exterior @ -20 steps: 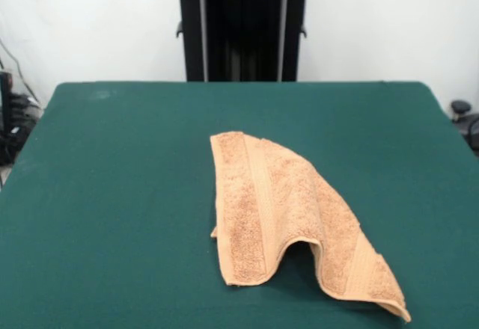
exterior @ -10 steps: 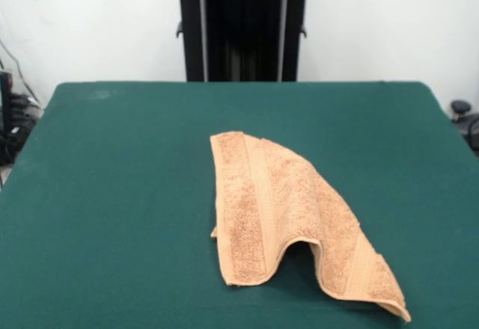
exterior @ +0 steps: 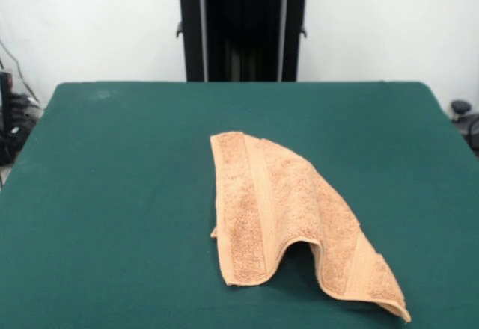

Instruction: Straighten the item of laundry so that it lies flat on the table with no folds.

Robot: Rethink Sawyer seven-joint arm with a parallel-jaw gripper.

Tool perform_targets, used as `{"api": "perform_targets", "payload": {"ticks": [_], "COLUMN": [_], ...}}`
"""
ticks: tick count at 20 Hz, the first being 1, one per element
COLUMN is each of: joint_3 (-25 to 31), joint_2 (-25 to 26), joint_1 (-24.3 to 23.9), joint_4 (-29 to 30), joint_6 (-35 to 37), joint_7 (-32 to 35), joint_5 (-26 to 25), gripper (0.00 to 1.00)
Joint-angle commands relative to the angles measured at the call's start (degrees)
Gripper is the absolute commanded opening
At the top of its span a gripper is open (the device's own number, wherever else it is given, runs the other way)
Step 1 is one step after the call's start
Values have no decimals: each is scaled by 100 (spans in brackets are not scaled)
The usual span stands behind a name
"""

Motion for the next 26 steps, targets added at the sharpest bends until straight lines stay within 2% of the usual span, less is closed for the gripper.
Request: {"api": "perform_targets", "payload": {"ticks": [1, 2, 23, 24, 26], "joint_3": [559, 559, 583, 584, 584], "joint_2": [140, 140, 135, 135, 135], "joint_1": [-20, -21, -38, -38, -39], "joint_4": [345, 345, 350, 350, 350], "joint_6": [305, 305, 305, 305, 305], "joint_7": [132, 132, 148, 148, 149], "joint_5": [171, 170, 158, 158, 158], "gripper": [100, 0, 0, 100, 100]}}
